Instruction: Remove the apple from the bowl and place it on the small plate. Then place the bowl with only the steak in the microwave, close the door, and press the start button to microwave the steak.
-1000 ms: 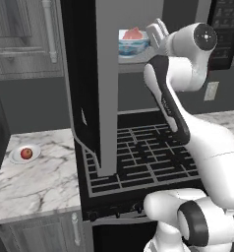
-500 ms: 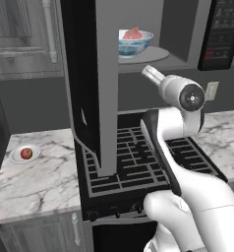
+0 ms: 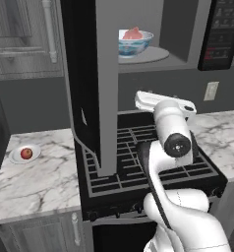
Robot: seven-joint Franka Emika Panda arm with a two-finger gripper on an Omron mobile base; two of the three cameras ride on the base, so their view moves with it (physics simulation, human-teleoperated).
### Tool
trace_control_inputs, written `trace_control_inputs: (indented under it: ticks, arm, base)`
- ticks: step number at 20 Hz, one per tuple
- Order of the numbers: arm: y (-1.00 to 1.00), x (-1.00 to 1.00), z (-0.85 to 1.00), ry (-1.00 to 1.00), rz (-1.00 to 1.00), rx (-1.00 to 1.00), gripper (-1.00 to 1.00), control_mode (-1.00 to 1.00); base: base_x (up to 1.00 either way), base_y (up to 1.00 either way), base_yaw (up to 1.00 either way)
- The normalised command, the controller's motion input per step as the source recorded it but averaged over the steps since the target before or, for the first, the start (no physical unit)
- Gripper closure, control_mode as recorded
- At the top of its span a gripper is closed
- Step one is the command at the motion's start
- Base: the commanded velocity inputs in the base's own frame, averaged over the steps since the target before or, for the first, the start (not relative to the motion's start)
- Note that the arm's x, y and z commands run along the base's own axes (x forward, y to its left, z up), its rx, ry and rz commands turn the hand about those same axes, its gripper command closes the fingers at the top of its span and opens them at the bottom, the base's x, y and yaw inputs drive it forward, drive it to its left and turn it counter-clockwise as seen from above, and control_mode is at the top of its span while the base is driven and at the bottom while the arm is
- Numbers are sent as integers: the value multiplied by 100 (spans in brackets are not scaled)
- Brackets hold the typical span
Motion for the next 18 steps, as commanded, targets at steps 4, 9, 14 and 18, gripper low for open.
trace_control_inputs:
  ticks: [4, 9, 14, 18]
  arm:
    - [73, -40, 0, -11, -16, -22, -100, -100]
    - [95, -3, -1, -7, -4, -19, -100, -100]
    - [42, 35, -42, -22, -5, -6, -100, -100]
    - [65, 12, -16, -21, -7, -3, -100, -100]
  base:
    - [0, 0, 0]
    - [0, 0, 0]
    - [0, 0, 0]
    - [0, 0, 0]
